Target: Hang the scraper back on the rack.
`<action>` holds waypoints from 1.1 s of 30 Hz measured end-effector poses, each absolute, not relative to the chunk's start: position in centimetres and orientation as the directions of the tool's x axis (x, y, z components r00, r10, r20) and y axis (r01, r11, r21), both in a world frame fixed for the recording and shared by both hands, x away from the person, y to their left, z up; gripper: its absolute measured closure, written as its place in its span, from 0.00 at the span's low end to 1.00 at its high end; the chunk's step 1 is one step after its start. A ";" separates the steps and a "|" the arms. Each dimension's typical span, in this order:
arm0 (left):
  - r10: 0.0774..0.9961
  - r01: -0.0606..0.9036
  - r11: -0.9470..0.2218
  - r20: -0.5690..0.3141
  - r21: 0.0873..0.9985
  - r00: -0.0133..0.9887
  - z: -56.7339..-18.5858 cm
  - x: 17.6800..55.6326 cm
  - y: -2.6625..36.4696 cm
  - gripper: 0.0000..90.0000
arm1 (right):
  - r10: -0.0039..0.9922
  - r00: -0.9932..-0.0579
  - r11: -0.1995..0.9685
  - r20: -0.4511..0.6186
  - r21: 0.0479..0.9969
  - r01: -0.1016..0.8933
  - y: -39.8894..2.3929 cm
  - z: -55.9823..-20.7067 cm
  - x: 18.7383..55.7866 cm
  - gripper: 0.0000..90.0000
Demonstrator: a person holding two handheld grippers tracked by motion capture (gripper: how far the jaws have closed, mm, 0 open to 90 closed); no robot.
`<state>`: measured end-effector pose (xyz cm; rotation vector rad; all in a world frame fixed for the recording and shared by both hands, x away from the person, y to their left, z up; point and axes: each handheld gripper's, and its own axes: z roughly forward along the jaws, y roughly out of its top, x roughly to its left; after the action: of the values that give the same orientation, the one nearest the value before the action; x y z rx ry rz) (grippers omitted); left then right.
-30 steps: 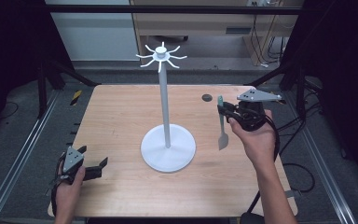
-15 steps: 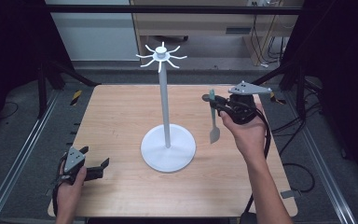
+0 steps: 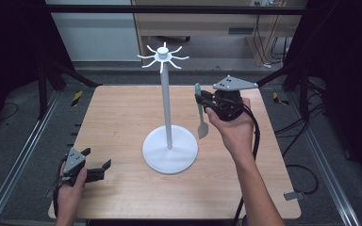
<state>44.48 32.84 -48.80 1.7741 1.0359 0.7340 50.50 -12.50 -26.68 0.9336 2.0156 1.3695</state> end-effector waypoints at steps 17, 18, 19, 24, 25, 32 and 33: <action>0.889 0.333 -0.227 0.055 0.915 0.455 -48.8 44.4 33.2 0.04 | 0.766 -0.641 0.229 -0.046 0.952 0.205 -12.3 -25.5 49.7 0.83; 0.889 0.333 -0.226 0.055 0.915 0.454 -48.8 44.3 33.2 0.04 | 0.764 -0.644 0.218 -0.036 0.954 0.206 -12.4 -25.3 50.1 0.83; 0.889 0.333 -0.226 0.055 0.915 0.454 -48.8 44.3 33.2 0.04 | 0.764 -0.644 0.218 -0.036 0.954 0.206 -12.4 -25.3 50.1 0.83; 0.889 0.331 -0.251 0.081 0.910 0.451 -48.8 44.3 33.0 0.04 | 0.753 -0.657 0.201 -0.025 0.960 0.194 -12.7 -24.6 50.8 0.83; 0.889 0.331 -0.254 0.085 0.909 0.450 -48.8 44.3 32.9 0.04 | 0.750 -0.661 0.200 -0.025 0.961 0.190 -12.8 -24.4 50.8 0.83; 0.891 0.333 -0.255 0.087 0.908 0.446 -48.8 44.3 33.0 0.04 | 0.742 -0.670 0.178 -0.020 0.970 0.168 -12.9 -23.9 50.1 0.83; 0.890 0.329 -0.255 0.088 0.909 0.448 -48.8 44.2 32.9 0.04 | 0.739 -0.673 0.179 -0.026 0.971 0.159 -12.8 -23.8 50.0 0.83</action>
<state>44.23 32.94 -48.76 1.8015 1.0403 0.7849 49.95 -12.84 -23.81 0.8419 1.9596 1.5190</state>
